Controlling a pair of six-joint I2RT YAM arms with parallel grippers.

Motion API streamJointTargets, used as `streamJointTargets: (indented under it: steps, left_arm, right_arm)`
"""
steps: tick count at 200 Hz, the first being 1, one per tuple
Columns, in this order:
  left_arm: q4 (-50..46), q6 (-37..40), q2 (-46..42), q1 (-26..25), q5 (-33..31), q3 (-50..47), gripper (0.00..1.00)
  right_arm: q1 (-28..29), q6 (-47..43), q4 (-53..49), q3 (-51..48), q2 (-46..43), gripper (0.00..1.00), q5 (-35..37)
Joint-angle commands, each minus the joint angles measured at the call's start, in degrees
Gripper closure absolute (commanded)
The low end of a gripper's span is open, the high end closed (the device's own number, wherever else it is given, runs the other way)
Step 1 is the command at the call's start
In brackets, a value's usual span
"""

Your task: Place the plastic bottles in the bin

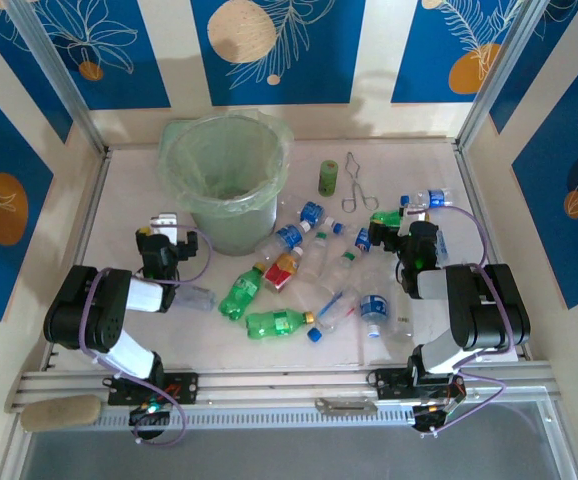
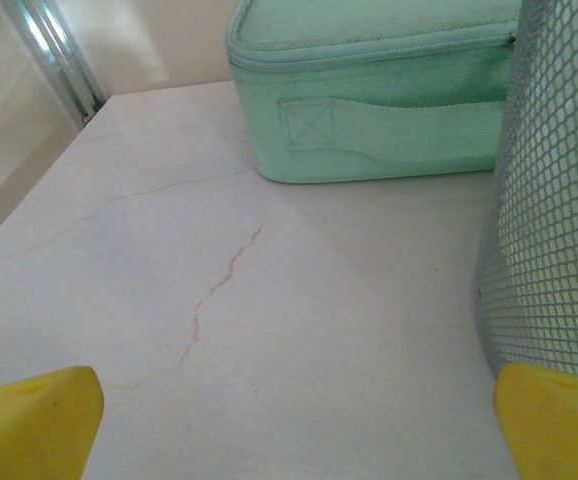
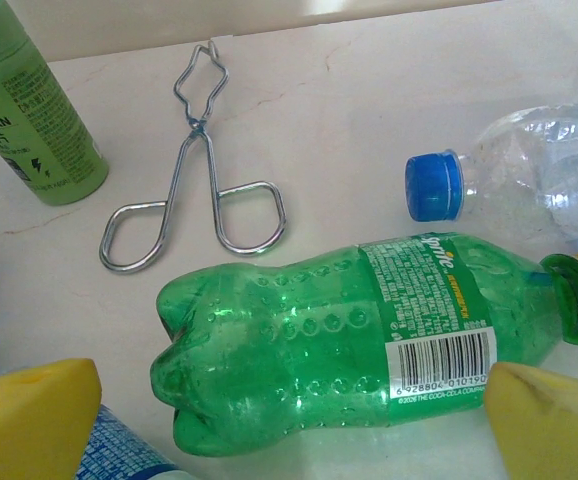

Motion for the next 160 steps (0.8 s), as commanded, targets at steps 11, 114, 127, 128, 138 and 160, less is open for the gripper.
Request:
streamJointTargets:
  steps: [11,114,127,128,138,160]
  left_arm:
    - [4.9,0.4,-1.9,-0.7,-0.4,-2.6,0.0]
    - [-37.2,-21.1,-37.3,-7.8,-9.8,0.2,0.0]
    - [-45.0,-24.7,-42.4,-7.8,-6.8,0.4,0.0]
    - [-45.6,-24.8,-42.7,-7.8,-6.5,0.5,0.0]
    - [-51.1,-26.3,-46.3,-7.8,-3.2,1.0,0.0]
    - [-62.1,-28.8,-52.0,-7.8,5.1,2.8,0.0]
  right_arm:
    - [2.5,-2.7,-7.5,3.4,-5.9,0.01,4.0]
    - [6.6,18.4,-78.4,28.6,-20.2,0.03,7.1]
    - [6.7,19.9,-85.9,30.4,-20.6,0.06,6.0]
    - [6.6,19.9,-86.3,30.4,-20.7,0.07,5.7]
    - [6.6,19.9,-90.0,30.5,-21.2,0.13,3.2]
    - [6.6,21.7,-95.7,29.8,-22.4,0.19,1.4]
